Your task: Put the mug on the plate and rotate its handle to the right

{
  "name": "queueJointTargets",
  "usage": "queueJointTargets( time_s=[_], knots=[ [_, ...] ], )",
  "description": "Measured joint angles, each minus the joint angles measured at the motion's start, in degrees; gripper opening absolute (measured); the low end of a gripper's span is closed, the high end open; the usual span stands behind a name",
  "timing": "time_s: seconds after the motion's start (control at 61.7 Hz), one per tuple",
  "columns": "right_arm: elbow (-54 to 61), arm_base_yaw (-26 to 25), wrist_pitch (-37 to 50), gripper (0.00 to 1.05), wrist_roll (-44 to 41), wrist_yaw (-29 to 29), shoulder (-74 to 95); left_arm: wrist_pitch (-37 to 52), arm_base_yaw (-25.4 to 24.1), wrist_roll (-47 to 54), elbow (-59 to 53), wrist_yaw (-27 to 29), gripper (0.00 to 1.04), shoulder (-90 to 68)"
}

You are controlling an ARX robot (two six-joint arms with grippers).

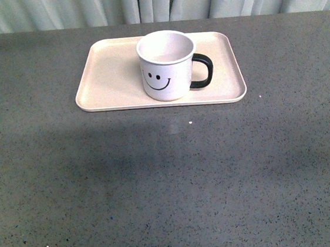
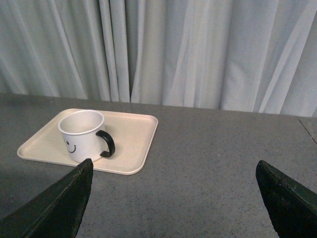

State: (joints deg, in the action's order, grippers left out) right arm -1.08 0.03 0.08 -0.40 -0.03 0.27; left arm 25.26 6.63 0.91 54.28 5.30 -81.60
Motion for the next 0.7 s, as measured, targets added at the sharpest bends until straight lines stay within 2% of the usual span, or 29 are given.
queueJointTargets(
  time_s=[0.032,0.097,0.227,0.34,0.697],
  knots=[
    [0.0,0.0,0.0,0.96,0.0,0.1,0.0,5.3,-1.3,-0.2,-7.7,-0.2,0.58,5.8],
    [0.0,0.0,0.0,0.96,0.0,0.0,0.0,10.5,-2.4,-0.5,-19.5,-0.6,0.44,14.9],
    [0.0,0.0,0.0,0.96,0.0,0.0,0.0,12.8,-3.0,-0.6,-30.0,-1.9,0.21,19.9],
    [0.0,0.0,0.0,0.96,0.0,0.0,0.0,13.5,-5.7,-0.7,-35.4,-5.1,0.01,22.2],
    [0.0,0.0,0.0,0.96,0.0,0.0,0.0,12.6,-6.5,-0.8,-46.0,-5.3,0.01,35.3]
  ],
)
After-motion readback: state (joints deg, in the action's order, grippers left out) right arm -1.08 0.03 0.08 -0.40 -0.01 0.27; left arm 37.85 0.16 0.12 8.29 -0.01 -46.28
